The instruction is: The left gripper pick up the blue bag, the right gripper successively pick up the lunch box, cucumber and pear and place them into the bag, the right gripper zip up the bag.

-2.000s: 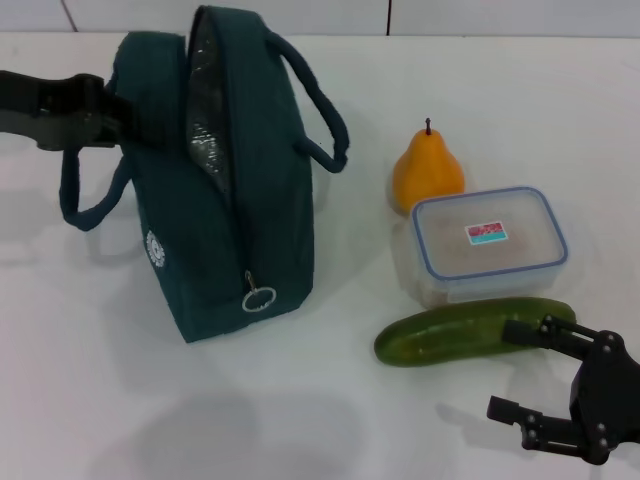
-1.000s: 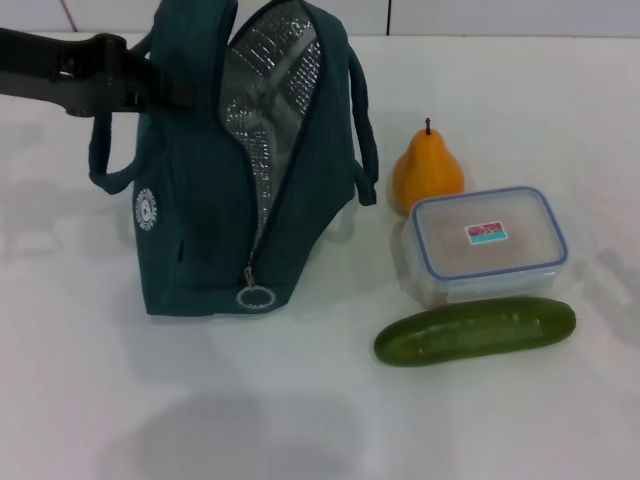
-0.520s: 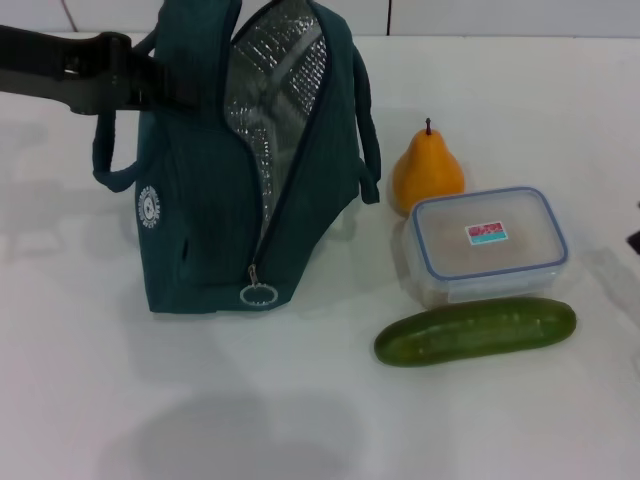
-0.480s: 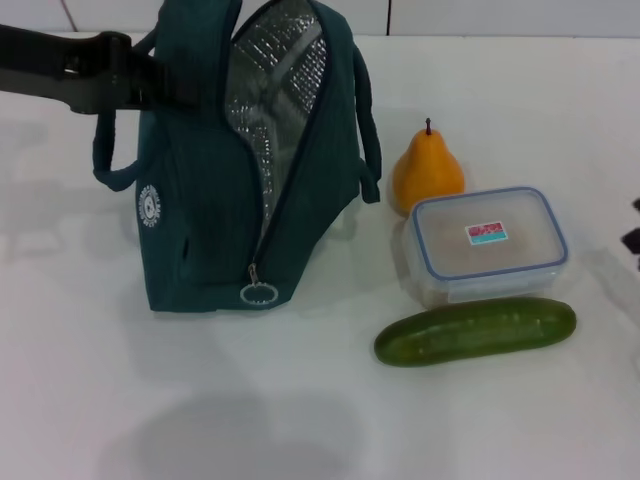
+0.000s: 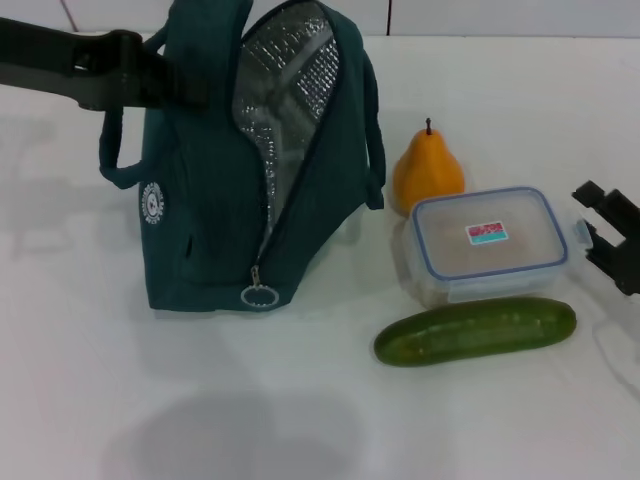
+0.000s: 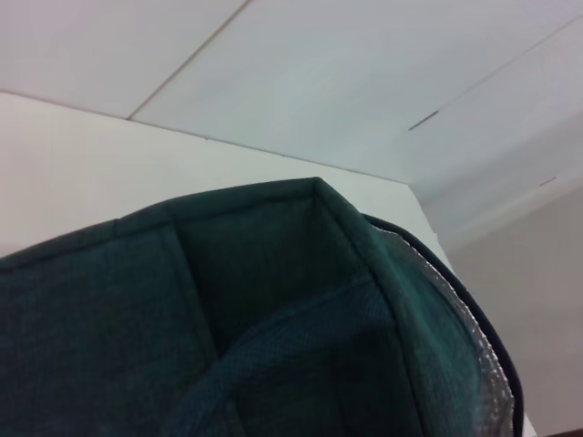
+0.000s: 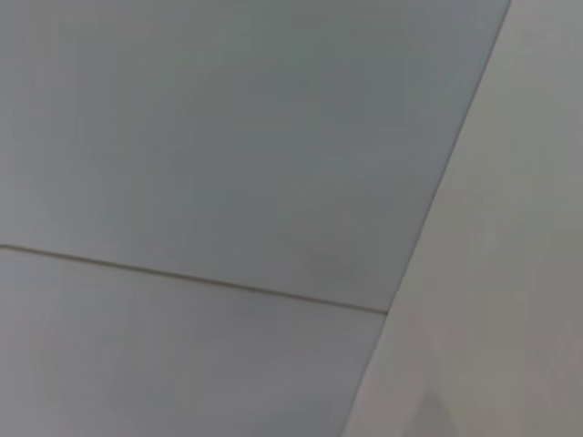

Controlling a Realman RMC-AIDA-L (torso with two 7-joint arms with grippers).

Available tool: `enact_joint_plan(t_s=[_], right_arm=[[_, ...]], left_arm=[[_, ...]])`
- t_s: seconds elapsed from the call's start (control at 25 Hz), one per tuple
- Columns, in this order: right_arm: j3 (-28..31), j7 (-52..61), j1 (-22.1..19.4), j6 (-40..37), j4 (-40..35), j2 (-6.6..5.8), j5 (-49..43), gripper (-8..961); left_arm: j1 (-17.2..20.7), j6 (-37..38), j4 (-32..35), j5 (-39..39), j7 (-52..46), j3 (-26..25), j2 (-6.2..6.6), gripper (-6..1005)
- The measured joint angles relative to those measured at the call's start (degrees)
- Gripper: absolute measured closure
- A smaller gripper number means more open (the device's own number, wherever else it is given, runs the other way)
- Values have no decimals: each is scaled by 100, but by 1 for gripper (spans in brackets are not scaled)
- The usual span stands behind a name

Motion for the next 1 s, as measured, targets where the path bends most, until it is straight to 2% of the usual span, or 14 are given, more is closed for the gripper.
enact_joint_plan(t_s=[0.28,1.0], right_arm=[[9,20,253,154,12,-3,-173,235],[9,238,331,218,-66,-3,-570,407]], left_arm=[[-24,-5,6,6,2,49,1,950],[-29,-14,6,19,19,77,1,949]])
